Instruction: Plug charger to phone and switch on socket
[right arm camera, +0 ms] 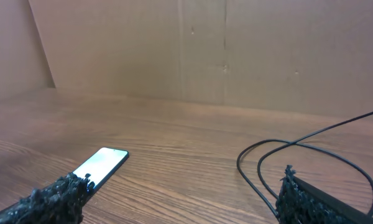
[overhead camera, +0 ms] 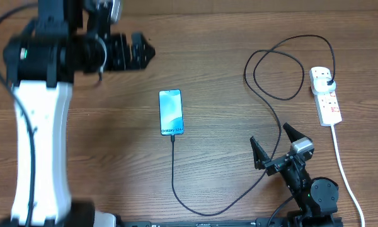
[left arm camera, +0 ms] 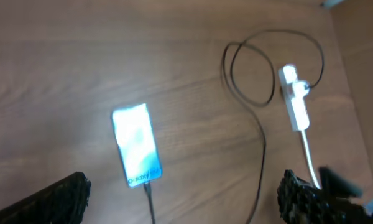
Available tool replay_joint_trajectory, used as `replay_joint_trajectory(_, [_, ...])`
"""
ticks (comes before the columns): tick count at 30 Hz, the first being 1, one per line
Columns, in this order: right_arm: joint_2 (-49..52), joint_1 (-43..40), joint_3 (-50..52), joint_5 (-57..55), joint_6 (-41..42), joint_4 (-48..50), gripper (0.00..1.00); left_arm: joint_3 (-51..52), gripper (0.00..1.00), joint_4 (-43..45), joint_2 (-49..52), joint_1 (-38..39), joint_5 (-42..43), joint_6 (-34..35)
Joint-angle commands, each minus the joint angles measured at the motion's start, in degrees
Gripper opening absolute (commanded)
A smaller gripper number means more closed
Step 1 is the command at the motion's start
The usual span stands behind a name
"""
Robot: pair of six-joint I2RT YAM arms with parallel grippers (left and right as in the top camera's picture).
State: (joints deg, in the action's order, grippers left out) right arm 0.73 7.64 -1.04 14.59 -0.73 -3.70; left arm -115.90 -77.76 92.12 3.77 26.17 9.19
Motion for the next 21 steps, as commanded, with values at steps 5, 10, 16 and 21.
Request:
replay_joint_trajectory(5, [-0.57,0.07,0.59,-0.63,0.35,0.26,1.00,30.21,1.00,13.03,-22.95,0.37,-12.33,-1.31])
replay_joint_trajectory(10, [-0.57,0.07,0.59,-0.63,0.35,0.26,1.00,53.70,1.00,35.87,-37.59,0.35,-14.21,-1.33])
replay_joint_trajectory(16, [-0.57,0.07,0.59,-0.63,0.35,0.26,1.00,75.65,1.00,60.59,-52.24,0.31,-16.31,-1.55])
replay_joint_trajectory(21, [-0.57,0.07,0.59,-0.63,0.35,0.26,1.00,89.26,1.00,76.72,-61.61,0.31,-22.32,-1.55])
